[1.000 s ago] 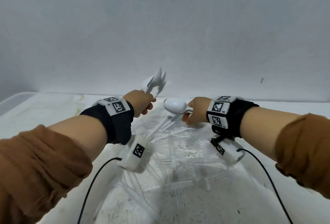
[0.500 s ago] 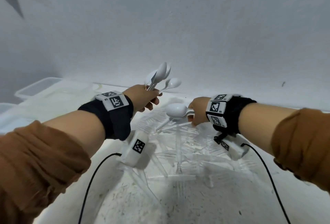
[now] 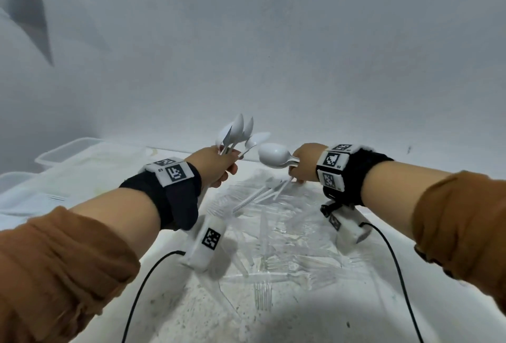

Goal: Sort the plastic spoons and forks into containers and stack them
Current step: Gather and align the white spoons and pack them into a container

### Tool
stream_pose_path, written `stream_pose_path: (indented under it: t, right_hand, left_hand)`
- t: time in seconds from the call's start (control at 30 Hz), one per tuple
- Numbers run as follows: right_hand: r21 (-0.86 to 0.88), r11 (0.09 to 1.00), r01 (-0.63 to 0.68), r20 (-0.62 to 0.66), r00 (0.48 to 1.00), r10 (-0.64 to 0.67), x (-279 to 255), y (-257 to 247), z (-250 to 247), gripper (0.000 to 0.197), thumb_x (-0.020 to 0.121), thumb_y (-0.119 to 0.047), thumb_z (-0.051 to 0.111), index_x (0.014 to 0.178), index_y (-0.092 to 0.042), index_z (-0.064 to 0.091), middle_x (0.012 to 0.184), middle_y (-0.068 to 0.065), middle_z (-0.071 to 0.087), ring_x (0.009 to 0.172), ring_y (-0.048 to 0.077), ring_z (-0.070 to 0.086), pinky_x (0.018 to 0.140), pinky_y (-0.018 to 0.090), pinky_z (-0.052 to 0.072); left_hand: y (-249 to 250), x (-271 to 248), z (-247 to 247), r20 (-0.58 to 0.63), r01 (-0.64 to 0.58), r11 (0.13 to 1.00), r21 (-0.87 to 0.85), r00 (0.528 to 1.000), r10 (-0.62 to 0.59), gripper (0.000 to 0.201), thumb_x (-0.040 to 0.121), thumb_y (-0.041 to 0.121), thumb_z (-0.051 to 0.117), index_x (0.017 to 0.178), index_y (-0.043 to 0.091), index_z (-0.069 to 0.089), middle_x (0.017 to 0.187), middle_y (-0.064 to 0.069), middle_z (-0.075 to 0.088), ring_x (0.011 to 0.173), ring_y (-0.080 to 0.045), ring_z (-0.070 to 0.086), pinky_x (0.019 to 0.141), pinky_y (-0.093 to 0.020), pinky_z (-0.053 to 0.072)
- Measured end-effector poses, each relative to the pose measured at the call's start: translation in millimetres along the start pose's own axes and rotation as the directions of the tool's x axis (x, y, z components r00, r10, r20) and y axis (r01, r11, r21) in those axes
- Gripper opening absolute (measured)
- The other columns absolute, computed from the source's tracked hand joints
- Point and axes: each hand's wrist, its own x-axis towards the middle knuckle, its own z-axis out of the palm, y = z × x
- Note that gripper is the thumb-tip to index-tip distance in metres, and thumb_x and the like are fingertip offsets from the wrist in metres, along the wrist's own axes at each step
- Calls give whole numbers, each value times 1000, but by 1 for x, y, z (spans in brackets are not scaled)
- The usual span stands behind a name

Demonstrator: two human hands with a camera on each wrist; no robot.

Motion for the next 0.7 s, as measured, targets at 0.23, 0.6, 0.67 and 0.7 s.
stream_pose_path:
  t: [0.23,0.6,0.67,0.7]
  right_hand:
    - [380,925,-18,-142,987,77,-30,-9,-25,15,85,-24,56,75,-16,65,62,-7,54,51,9,44,47,20,34]
    - [842,540,11,-190,942,278,-66,-71,-32,15,78,-8,65,91,-12,59,73,11,61,44,14,37,41,20,30]
    - [891,451,50,-194,940,279,-74,-87,-24,7,78,-7,65,79,-12,59,67,6,60,42,13,40,42,20,31]
    - [920,385,67,-186,942,280,-78,-96,-17,8,79,-7,65,78,-13,59,68,5,62,41,11,42,42,20,31]
  left_hand:
    - [8,-10,-3,21,-73,964,-257,996,81,19,99,21,43,87,15,56,67,2,47,35,-1,41,39,-12,33]
    - [-5,-37,-44,94,-21,835,-549,992,86,22,100,9,41,82,10,54,70,-2,49,60,-10,49,53,-16,46]
    - [-12,-43,-51,88,-31,855,-517,992,89,23,100,10,41,82,12,55,72,0,51,64,-11,47,59,-18,39]
    - [-17,-46,-56,86,-33,866,-500,992,87,23,99,11,42,82,13,56,73,1,52,65,-11,47,59,-18,37]
